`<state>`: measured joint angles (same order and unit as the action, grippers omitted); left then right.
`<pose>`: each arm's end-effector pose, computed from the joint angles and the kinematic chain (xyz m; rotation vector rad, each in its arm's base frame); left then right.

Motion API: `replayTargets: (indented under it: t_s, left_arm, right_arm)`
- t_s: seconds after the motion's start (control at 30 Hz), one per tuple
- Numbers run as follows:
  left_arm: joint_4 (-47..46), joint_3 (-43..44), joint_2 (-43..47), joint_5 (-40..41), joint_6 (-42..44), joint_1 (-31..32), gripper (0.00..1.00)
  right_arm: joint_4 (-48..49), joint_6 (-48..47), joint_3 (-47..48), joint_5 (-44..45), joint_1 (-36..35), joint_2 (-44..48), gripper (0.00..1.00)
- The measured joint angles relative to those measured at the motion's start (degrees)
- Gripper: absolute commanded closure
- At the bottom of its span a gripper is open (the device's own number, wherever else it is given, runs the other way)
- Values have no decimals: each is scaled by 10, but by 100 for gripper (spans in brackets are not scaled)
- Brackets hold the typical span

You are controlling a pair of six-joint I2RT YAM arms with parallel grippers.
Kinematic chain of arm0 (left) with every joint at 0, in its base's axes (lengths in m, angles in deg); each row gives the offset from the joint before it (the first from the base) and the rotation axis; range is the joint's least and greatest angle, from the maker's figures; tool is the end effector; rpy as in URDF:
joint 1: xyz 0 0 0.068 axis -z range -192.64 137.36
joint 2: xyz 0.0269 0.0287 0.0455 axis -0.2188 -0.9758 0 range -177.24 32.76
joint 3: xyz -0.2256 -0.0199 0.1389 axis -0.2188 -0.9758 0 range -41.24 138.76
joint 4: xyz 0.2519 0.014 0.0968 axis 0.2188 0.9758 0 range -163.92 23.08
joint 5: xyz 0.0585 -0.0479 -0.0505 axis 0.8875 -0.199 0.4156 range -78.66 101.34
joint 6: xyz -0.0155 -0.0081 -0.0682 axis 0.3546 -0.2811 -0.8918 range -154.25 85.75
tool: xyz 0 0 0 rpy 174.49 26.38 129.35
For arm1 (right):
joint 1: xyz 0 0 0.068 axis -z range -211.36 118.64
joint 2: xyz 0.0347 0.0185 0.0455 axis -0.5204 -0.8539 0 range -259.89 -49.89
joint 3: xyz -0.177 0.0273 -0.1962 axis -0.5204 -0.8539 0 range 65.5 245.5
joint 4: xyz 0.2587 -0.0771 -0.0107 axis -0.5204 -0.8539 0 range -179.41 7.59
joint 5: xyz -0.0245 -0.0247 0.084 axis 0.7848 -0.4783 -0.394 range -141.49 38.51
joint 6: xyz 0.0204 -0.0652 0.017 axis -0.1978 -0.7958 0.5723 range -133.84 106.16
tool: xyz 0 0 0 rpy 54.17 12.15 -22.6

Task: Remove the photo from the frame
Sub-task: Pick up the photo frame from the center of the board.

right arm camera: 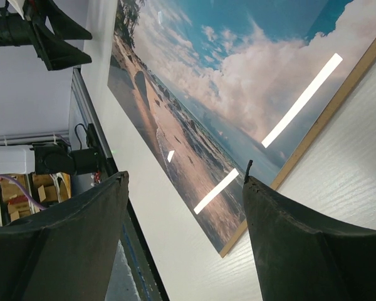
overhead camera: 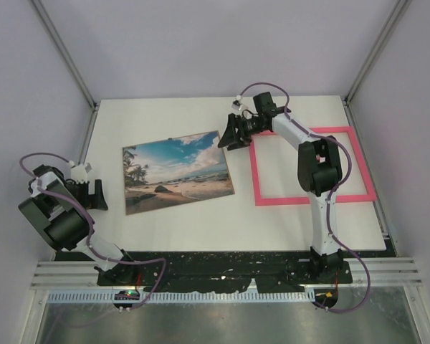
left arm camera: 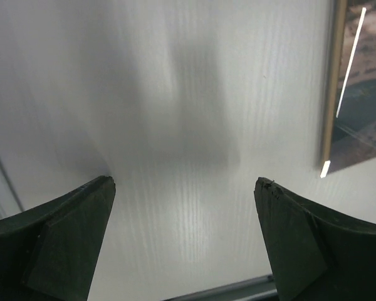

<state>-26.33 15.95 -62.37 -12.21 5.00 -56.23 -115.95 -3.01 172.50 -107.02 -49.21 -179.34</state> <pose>0.2261 0.1835 0.1335 -0.0832 2.7881 -0.3640 0.4620 0.1987 0.1815 -0.5423 2.4156 1.4318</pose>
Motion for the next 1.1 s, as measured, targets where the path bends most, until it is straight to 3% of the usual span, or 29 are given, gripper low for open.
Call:
replayTargets:
  t_s: [0.2, 0.5, 0.83, 1.1]
  left_arm:
    - [-116, 11, -22, -7, -38, -1, 0]
    - [-137, 38, -48, -50, -44, -4, 0]
    - [-80, 44, -48, -92, 12, 18, 0]
    - [111, 179, -151, -150, 153, 52, 0]
  right_arm:
    - [-1, -5, -1, 11, -8, 2, 21]
    - [-7, -3, 2, 37, -9, 2, 21]
    - [-9, -1, 11, 45, -8, 2, 21]
    - [-12, -2, 11, 54, -4, 2, 21]
